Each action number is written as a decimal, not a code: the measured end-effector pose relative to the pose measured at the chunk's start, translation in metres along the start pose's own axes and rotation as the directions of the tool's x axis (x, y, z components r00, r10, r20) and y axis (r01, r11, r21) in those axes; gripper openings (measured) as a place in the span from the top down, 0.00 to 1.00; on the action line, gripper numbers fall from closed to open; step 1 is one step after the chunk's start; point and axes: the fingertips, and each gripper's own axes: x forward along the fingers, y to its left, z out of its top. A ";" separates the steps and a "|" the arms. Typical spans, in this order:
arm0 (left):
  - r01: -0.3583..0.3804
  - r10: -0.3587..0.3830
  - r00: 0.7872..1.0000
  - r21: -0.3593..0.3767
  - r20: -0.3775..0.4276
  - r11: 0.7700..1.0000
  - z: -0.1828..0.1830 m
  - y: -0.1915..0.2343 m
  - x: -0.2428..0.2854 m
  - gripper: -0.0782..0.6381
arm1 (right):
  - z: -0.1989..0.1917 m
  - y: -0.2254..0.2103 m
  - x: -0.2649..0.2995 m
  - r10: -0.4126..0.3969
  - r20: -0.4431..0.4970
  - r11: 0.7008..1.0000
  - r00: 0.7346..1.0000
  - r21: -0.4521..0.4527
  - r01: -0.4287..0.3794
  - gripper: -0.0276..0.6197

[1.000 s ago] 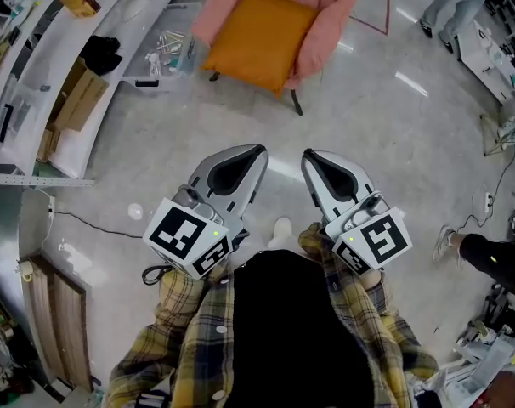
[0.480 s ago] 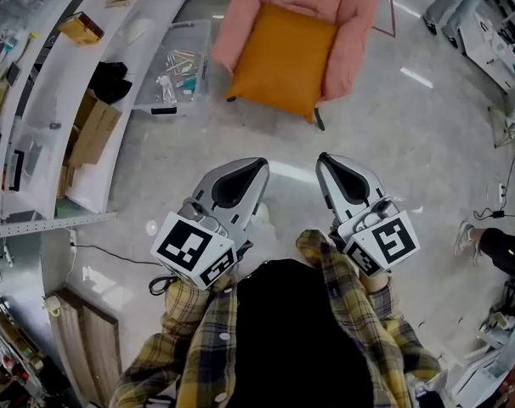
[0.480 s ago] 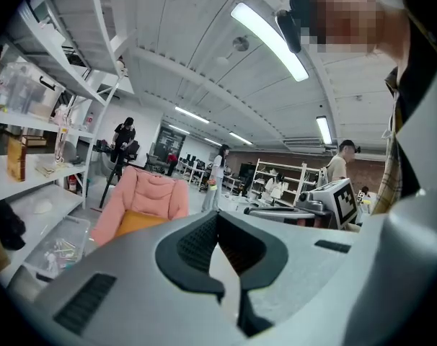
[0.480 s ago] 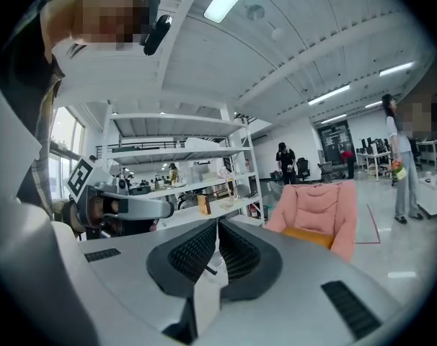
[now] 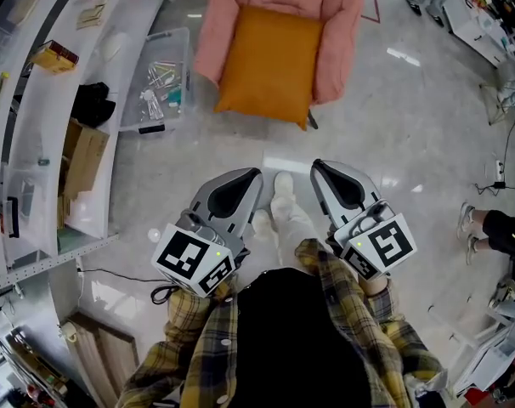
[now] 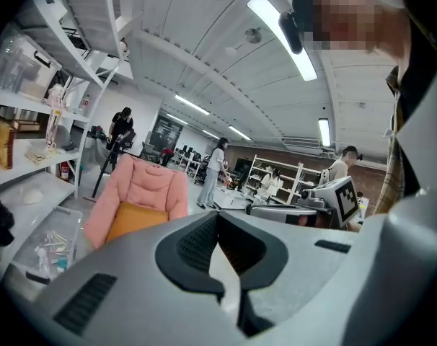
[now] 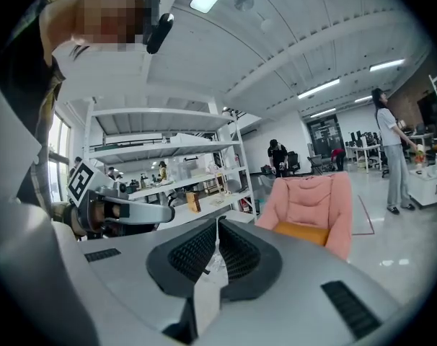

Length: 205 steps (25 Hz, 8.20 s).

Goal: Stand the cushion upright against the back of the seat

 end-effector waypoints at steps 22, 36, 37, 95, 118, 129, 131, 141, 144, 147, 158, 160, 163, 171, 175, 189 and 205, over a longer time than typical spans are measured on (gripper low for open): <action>-0.101 0.099 0.993 0.035 0.060 0.994 0.092 0.104 0.110 0.88 | 0.057 -0.127 0.107 0.064 0.016 0.998 0.998 -0.014 -0.064 0.92; 0.126 -0.125 0.991 0.041 -0.040 0.991 0.128 0.232 0.158 0.88 | 0.076 -0.152 0.238 -0.139 0.028 0.990 0.990 0.040 0.138 0.92; 0.150 -0.148 0.988 0.040 -0.049 0.988 0.131 0.240 0.163 0.88 | 0.077 -0.154 0.246 -0.159 0.031 0.986 0.987 0.049 0.157 0.92; -0.134 0.031 0.635 -0.070 -0.772 0.988 -0.304 0.448 0.242 0.45 | -0.427 -0.324 0.207 -0.230 -0.678 0.785 0.698 0.294 0.545 0.60; -0.065 0.083 0.527 0.058 -0.846 0.996 -0.343 0.453 0.261 0.58 | -0.478 -0.323 0.239 -0.060 -0.784 0.888 0.618 0.241 0.392 0.74; -0.027 0.093 0.591 0.096 -0.801 0.995 -0.308 0.438 0.252 0.76 | -0.439 -0.311 0.236 -0.109 -0.751 0.886 0.652 0.225 0.407 0.86; -0.023 0.095 0.603 0.102 -0.792 0.995 -0.302 0.434 0.250 0.77 | -0.432 -0.307 0.232 -0.108 -0.750 0.885 0.652 0.226 0.407 0.87; -0.003 0.077 0.644 0.099 -0.761 0.995 -0.226 0.420 0.239 0.79 | -0.360 -0.288 0.224 -0.104 -0.706 0.883 0.700 0.259 0.392 0.87; 0.016 0.076 0.669 0.117 -0.740 0.993 -0.187 0.417 0.240 0.80 | -0.323 -0.285 0.226 -0.119 -0.687 0.872 0.717 0.273 0.407 0.87; 0.008 0.069 0.701 0.105 -0.710 0.994 -0.145 0.408 0.238 0.81 | -0.281 -0.281 0.220 -0.143 -0.660 0.863 0.737 0.281 0.419 0.87; -0.102 0.049 0.838 -0.068 -0.544 0.992 -0.033 0.372 0.239 0.82 | -0.152 -0.287 0.191 -0.271 -0.511 0.831 0.816 0.303 0.466 0.88; -0.110 0.051 0.851 -0.083 -0.523 0.991 -0.020 0.366 0.238 0.82 | -0.133 -0.287 0.184 -0.285 -0.465 0.818 0.838 0.337 0.466 0.88; -0.121 0.064 0.864 -0.083 -0.499 0.989 -0.004 0.358 0.239 0.82 | -0.112 -0.288 0.177 -0.307 -0.427 0.817 0.851 0.341 0.466 0.90; -0.167 0.098 0.903 -0.132 -0.417 0.977 0.030 0.354 0.251 0.82 | -0.088 -0.306 0.180 -0.292 -0.390 0.853 0.873 0.308 0.422 0.90; -0.171 0.108 0.906 -0.122 -0.408 0.978 0.041 0.355 0.258 0.82 | -0.083 -0.311 0.183 -0.296 -0.375 0.850 0.878 0.317 0.422 0.90; -0.155 0.094 0.921 -0.136 -0.379 0.979 0.080 0.424 0.328 0.80 | -0.052 -0.375 0.258 -0.328 -0.361 0.863 0.873 0.262 0.433 0.90; -0.073 0.057 0.887 -0.017 -0.458 0.997 0.167 0.521 0.497 0.77 | 0.052 -0.552 0.371 -0.434 -0.265 0.823 0.861 0.274 0.498 0.89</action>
